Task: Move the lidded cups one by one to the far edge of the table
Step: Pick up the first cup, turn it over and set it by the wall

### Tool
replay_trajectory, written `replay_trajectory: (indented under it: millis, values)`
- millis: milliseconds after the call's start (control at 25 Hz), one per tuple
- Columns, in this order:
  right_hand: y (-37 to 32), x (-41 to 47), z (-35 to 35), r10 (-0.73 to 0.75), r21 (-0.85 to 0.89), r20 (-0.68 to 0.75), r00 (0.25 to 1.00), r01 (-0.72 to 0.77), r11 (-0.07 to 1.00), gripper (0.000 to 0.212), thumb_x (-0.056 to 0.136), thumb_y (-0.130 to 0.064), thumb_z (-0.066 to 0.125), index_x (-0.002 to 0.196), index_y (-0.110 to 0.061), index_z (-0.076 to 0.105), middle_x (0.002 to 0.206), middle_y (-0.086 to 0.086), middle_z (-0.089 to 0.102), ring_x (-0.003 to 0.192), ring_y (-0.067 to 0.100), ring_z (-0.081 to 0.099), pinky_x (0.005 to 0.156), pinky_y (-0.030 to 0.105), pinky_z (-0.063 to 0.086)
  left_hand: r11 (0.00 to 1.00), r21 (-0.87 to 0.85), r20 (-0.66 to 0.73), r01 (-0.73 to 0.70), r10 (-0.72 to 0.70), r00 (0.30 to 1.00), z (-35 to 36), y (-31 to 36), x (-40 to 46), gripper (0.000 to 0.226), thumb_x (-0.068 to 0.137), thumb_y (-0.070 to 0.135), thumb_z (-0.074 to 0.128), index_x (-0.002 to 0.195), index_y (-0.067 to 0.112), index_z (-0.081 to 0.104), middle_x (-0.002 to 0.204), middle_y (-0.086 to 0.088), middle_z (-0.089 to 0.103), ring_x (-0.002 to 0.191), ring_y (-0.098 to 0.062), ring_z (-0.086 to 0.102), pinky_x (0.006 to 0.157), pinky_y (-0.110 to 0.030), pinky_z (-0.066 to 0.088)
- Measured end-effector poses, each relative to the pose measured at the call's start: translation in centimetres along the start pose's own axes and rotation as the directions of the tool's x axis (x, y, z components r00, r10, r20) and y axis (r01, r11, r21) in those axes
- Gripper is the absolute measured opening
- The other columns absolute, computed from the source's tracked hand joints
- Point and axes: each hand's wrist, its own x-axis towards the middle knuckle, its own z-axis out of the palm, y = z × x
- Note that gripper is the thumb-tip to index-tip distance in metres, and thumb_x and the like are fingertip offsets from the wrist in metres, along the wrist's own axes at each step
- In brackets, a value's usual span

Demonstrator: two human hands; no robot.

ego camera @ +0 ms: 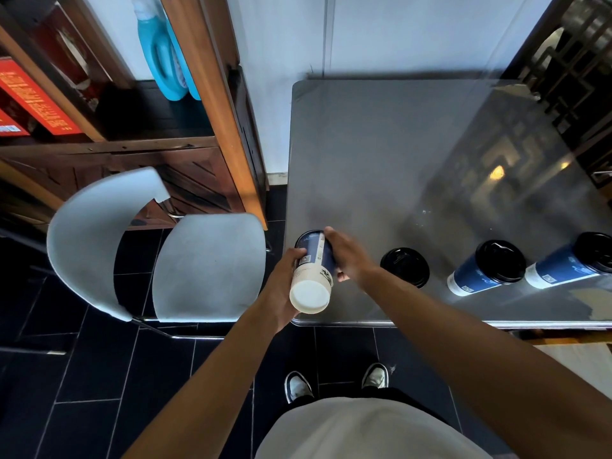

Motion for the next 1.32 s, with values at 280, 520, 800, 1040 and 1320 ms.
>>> replay_trajectory:
  millis: [280, 520, 800, 1040, 1320]
  values:
    - [-0.1, -0.4, 0.6, 0.166, 0.389, 0.055, 0.985, -0.174, 0.905, 0.049, 0.1, -0.056, 0.043, 0.117, -0.014, 0.062, 0.101, 0.013, 0.071, 0.071, 0.023, 0.071, 0.046, 0.027, 0.054, 0.998, -0.053, -0.117, -0.031, 0.024, 0.993, 0.0, -0.5, 1.4, 0.052, 0.088, 0.054, 0.056, 0.116, 0.01, 0.064, 0.083, -0.015, 0.073, 0.065, -0.028, 0.07, 0.054, -0.035, 0.057]
    - [0.1, 0.1, 0.3, 0.072, 0.266, 0.019, 0.997, -0.074, 0.961, 0.053, 0.1, -0.059, 0.038, 0.105, -0.015, 0.068, 0.084, 0.013, 0.069, 0.066, 0.025, 0.063, 0.059, 0.032, 0.051, 0.988, 0.145, -0.035, 0.049, -0.044, 0.998, -0.8, -0.2, 1.3, 0.08, 0.082, 0.076, 0.043, 0.101, 0.005, 0.074, 0.094, -0.022, 0.072, 0.055, -0.03, 0.063, 0.053, -0.027, 0.05]
    - [0.4, 0.6, -0.2, -0.044, 0.086, -0.047, 0.998, 0.048, 0.995, 0.048, 0.097, -0.066, 0.039, 0.089, -0.025, 0.064, 0.07, 0.002, 0.063, 0.058, 0.018, 0.058, 0.054, 0.026, 0.048, 0.998, -0.027, 0.048, 0.052, -0.05, 0.998, -1.0, 0.2, 0.6, 0.064, 0.091, 0.05, 0.056, 0.133, 0.002, 0.058, 0.1, -0.02, 0.064, 0.074, -0.03, 0.066, 0.055, -0.03, 0.056]
    - [0.7, 0.8, 0.2, 0.063, 0.345, -0.001, 0.998, -0.059, 0.937, 0.053, 0.096, -0.064, 0.043, 0.098, -0.016, 0.065, 0.072, 0.011, 0.07, 0.06, 0.024, 0.069, 0.071, 0.045, 0.063, 0.978, -0.195, 0.047, 0.07, -0.062, 0.997, 0.0, 0.7, 0.6, 0.052, 0.089, 0.05, 0.052, 0.124, 0.012, 0.055, 0.118, -0.02, 0.044, 0.064, -0.025, 0.053, 0.054, -0.026, 0.05]
    - [-0.3, -0.3, -0.4, 0.025, 0.412, 0.122, 0.992, -0.073, 0.908, 0.051, 0.099, -0.061, 0.044, 0.114, -0.016, 0.062, 0.108, 0.013, 0.069, 0.089, 0.029, 0.071, 0.069, 0.038, 0.062, 0.996, -0.031, 0.051, -0.078, 0.079, 0.996, -1.4, -0.1, 1.3, 0.054, 0.089, 0.044, 0.064, 0.128, 0.006, 0.061, 0.1, -0.015, 0.071, 0.076, -0.027, 0.07, 0.064, -0.035, 0.058]
